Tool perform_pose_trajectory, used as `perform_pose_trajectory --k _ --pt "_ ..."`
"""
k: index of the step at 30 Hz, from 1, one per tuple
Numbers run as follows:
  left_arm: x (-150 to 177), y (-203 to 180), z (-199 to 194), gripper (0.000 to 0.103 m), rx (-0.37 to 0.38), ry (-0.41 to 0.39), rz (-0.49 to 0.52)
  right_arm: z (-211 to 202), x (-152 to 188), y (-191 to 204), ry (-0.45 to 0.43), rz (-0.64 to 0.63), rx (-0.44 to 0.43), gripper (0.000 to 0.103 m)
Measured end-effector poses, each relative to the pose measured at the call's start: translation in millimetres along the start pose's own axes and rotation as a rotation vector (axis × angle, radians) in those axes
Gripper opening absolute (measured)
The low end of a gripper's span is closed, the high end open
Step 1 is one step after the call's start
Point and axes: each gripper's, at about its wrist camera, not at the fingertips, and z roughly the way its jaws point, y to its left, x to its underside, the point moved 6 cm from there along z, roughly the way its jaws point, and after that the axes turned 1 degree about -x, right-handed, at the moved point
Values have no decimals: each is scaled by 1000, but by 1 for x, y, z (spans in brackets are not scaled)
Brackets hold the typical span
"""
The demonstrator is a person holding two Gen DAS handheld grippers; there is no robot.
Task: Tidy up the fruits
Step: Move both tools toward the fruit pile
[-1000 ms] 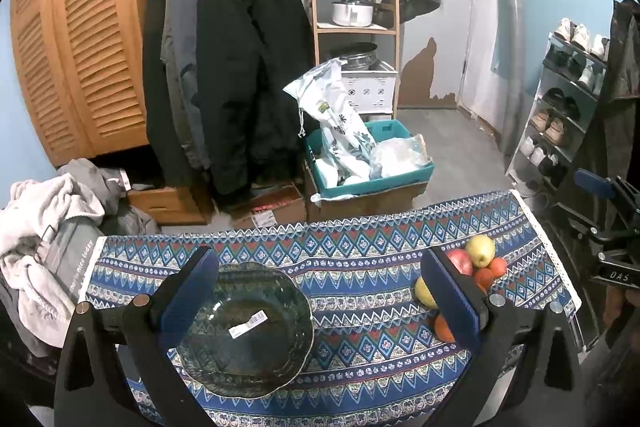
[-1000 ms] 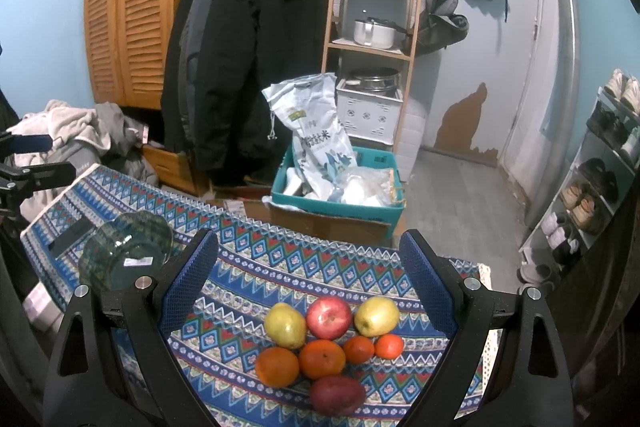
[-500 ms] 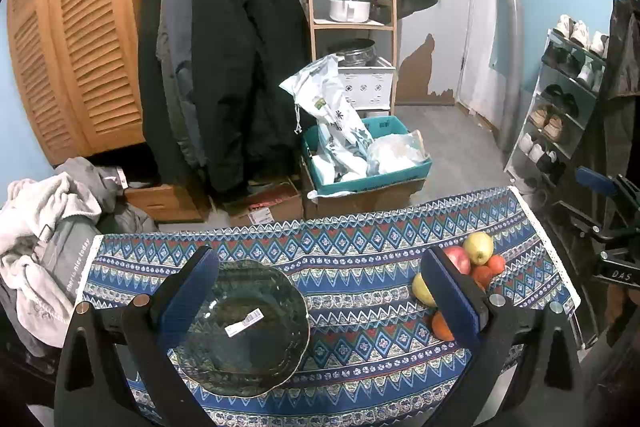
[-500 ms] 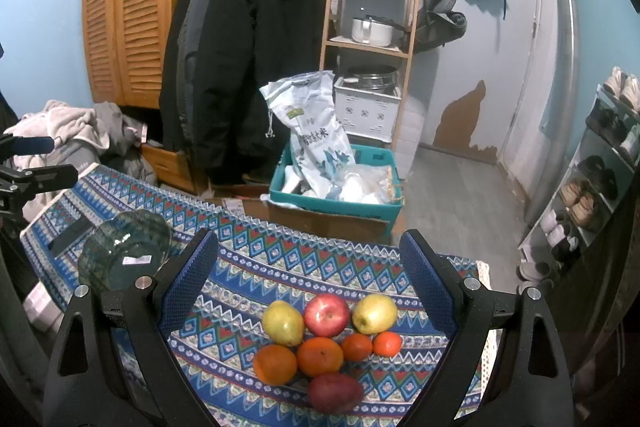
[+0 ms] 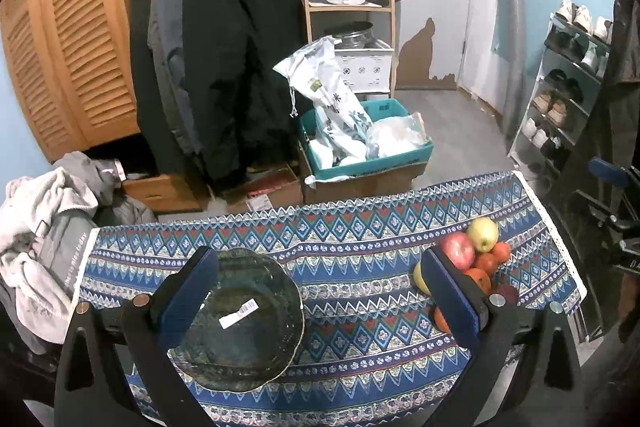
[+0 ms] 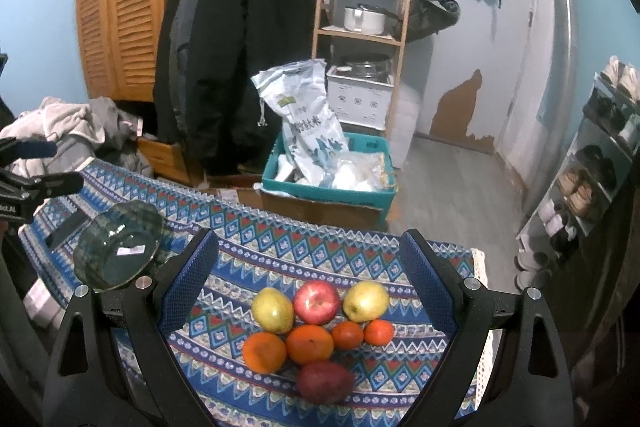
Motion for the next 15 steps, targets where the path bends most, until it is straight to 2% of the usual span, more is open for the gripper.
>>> perform_pose_trajectory --k 4,7,15 --pt "2 -13 5 102 26 13 16 1 5 -13 17 57 -17 91" --pt "4 -26 14 102 67 51 38 3 11 -23 34 71 13 91" --pt "6 -63 29 102 155 106 77 16 33 -46 128 113 25 91"
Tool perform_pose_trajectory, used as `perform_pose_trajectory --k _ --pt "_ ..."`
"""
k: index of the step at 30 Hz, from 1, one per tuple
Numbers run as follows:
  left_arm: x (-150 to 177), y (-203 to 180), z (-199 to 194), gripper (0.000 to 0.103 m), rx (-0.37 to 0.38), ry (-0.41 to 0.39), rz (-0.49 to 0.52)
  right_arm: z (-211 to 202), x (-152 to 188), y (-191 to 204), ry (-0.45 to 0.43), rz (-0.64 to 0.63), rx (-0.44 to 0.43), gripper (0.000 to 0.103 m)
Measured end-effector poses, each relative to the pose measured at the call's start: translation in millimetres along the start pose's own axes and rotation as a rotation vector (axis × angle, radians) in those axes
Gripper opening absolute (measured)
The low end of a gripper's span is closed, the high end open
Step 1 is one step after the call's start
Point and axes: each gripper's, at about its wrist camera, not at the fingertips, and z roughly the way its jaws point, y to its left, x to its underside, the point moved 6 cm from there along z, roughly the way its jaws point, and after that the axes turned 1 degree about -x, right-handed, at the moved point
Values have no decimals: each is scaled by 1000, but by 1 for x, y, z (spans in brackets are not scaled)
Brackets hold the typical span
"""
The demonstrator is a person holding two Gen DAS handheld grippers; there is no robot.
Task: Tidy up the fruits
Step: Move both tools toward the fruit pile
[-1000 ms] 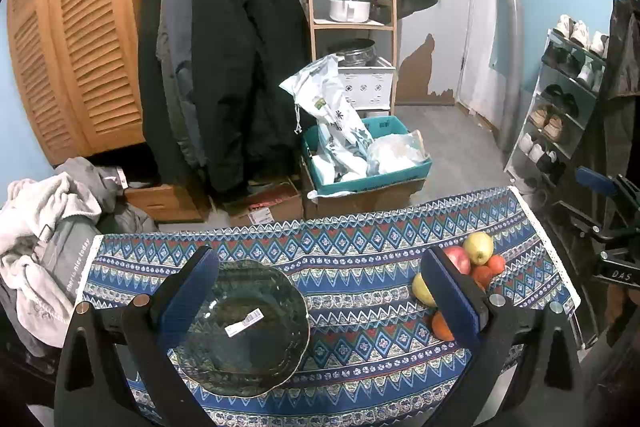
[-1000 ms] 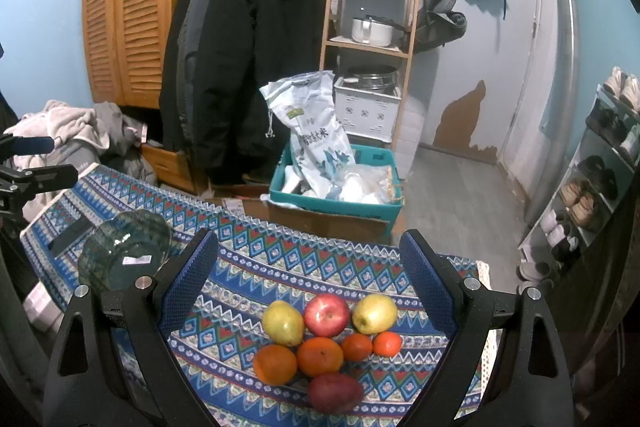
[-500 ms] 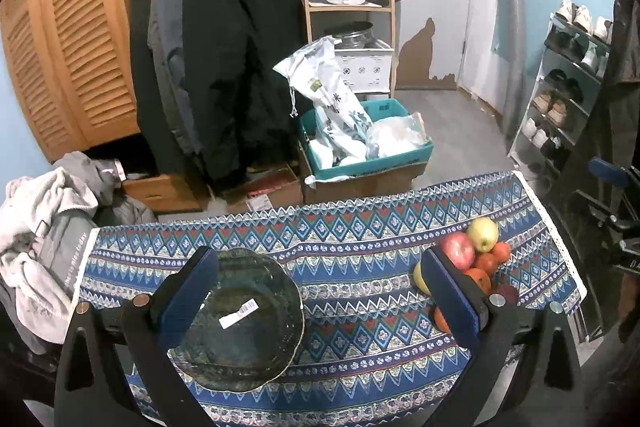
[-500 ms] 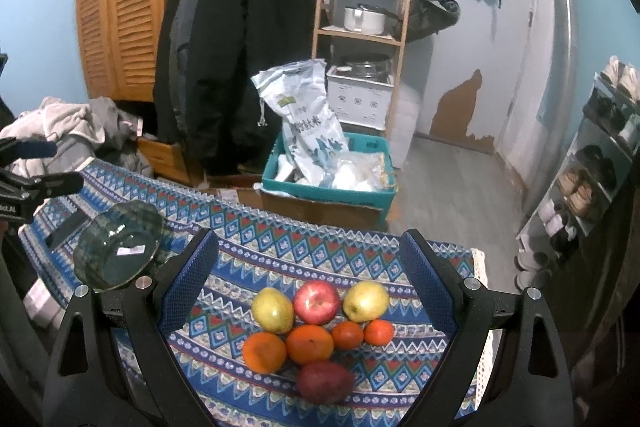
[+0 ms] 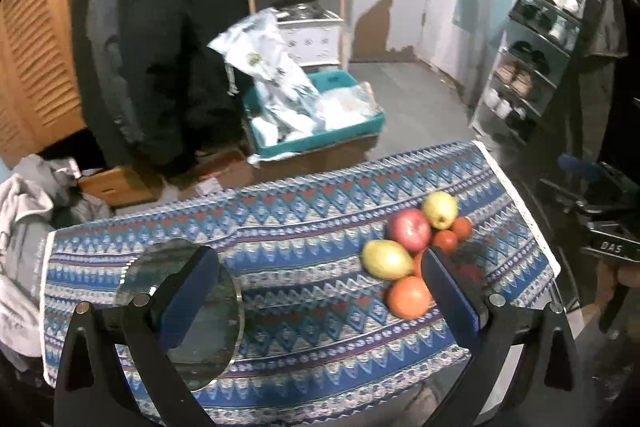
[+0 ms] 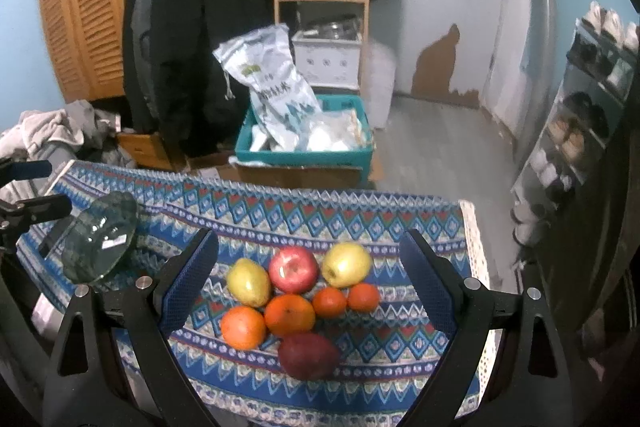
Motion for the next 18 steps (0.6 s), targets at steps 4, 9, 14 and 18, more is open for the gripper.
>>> perform_pose_trajectory --k 4,9,14,18 --pt "2 -17 11 102 1 24 54 12 11 -9 52 11 -1 91" --pt "9 -33 29 102 -3 78 114 28 26 -15 119 13 7 91" --pt "10 -46 51 102 33 124 127 42 40 -20 172 44 -21 91" --pt "15 -57 66 102 47 146 145 57 57 -23 240 42 -18 91"
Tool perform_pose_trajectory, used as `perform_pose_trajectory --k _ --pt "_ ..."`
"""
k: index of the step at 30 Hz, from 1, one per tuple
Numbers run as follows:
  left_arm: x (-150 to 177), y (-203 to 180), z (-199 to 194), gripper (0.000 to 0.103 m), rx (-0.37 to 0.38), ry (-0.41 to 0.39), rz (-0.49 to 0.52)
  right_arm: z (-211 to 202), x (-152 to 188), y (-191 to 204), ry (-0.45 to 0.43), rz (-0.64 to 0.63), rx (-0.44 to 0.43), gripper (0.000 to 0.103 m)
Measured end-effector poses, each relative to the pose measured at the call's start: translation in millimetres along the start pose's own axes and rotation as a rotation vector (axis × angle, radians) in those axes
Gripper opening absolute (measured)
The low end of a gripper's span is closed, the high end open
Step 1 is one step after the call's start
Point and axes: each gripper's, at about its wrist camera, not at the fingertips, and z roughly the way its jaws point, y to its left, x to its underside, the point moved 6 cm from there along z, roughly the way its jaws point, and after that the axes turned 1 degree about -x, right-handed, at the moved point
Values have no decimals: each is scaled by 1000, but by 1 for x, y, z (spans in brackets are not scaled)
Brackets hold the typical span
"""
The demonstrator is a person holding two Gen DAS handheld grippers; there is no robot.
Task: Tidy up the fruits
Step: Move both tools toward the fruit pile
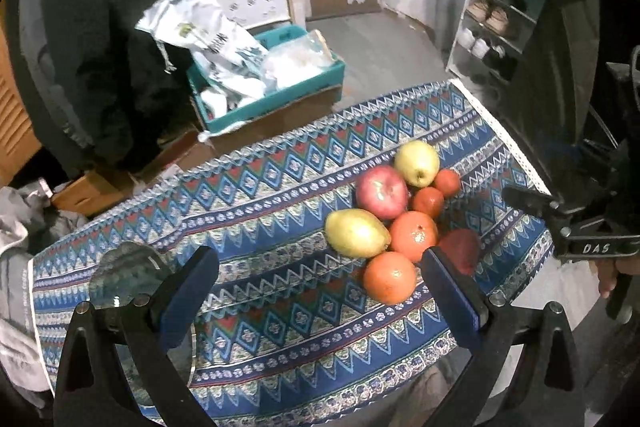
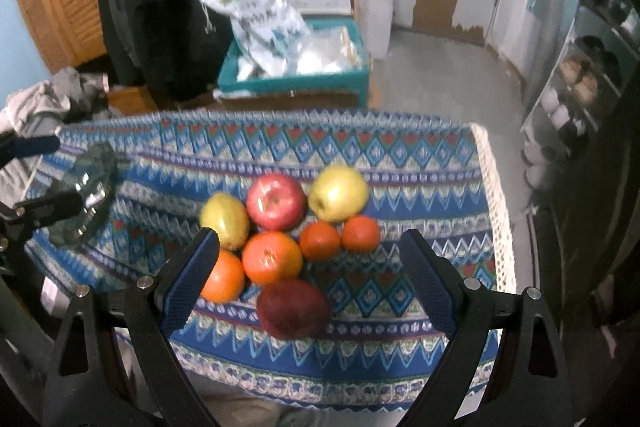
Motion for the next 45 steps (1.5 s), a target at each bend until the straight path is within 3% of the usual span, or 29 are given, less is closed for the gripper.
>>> perform_pose_trajectory --k 9,17,29,33,39,45 --pt "28 -4 54 102 42 127 -11 46 30 5 140 -44 -17 91" --pt "39 -10 79 102 70 171 0 89 52 5 264 -41 -51 91" --pt "54 -19 117 102 94 227 15 124 71 15 371 -86 -94 90" --pt "55 -25 123 102 120 235 21 132 75 18 386 -82 -135 79" --pt "59 -41 132 102 149 259 40 127 74 13 360 -88 -108 79" --pt "61 -57 144 102 180 295 27 112 63 -13 303 -6 -83 79"
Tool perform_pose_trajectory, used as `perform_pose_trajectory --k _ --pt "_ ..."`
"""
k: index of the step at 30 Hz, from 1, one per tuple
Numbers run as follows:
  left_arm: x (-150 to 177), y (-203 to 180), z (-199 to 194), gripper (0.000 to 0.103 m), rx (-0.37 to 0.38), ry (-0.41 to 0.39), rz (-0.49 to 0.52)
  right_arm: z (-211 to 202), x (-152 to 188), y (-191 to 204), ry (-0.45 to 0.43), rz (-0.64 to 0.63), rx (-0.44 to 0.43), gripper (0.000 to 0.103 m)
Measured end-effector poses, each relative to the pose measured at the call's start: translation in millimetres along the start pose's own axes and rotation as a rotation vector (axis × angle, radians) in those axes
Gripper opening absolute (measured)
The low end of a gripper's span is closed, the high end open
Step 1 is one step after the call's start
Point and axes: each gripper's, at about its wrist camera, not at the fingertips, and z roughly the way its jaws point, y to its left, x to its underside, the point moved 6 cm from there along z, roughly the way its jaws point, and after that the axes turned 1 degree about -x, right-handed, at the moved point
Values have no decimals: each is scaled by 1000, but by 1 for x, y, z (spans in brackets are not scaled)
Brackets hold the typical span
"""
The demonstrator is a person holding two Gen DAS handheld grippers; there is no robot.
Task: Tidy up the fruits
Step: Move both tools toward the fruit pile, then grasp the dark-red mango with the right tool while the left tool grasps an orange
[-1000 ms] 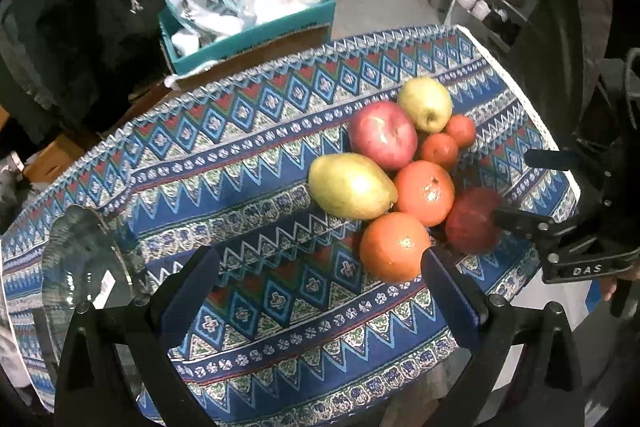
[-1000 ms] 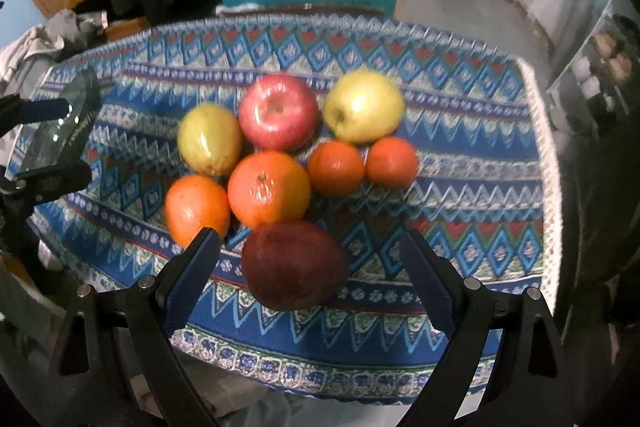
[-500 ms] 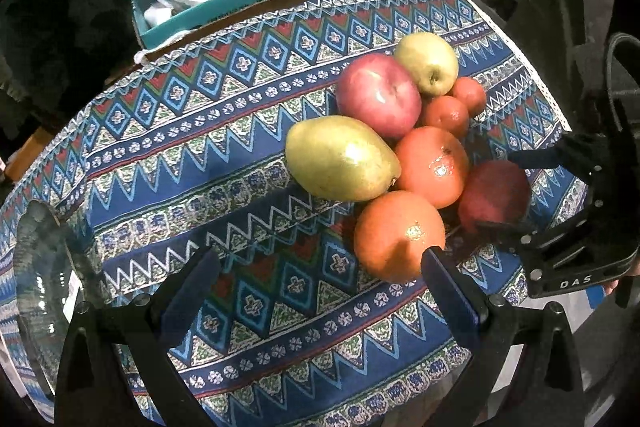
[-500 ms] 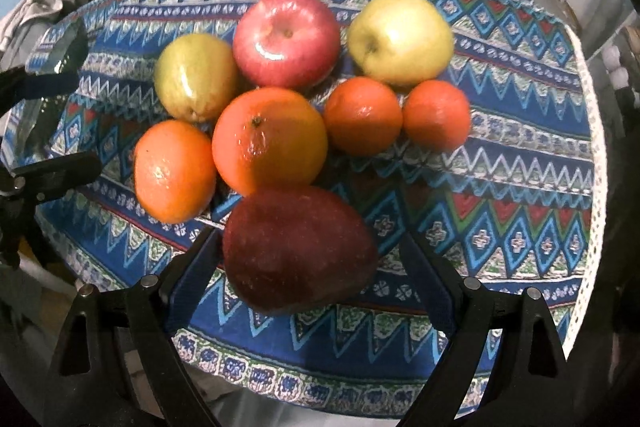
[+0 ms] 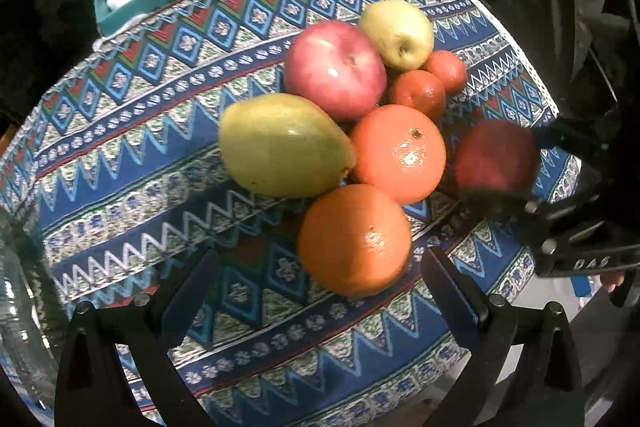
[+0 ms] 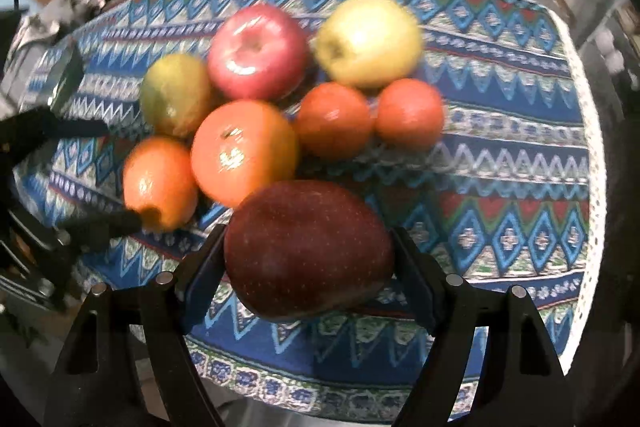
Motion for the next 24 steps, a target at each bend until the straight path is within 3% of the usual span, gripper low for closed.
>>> perform_pose_trajectory --k 6,9,13,24 --pt "-10 -17 15 99 10 16 37 -7 -4 -11 -35 37 18 79" --pt "-10 -23 25 89 15 38 56 -10 -4 -16 -42 45 18 79" --pt "-7 -26 38 67 16 68 64 -11 -6 -16 -52 44 25 79" --pt "0 -19 40 66 35 36 77 -13 -11 -6 -68 14 38 79"
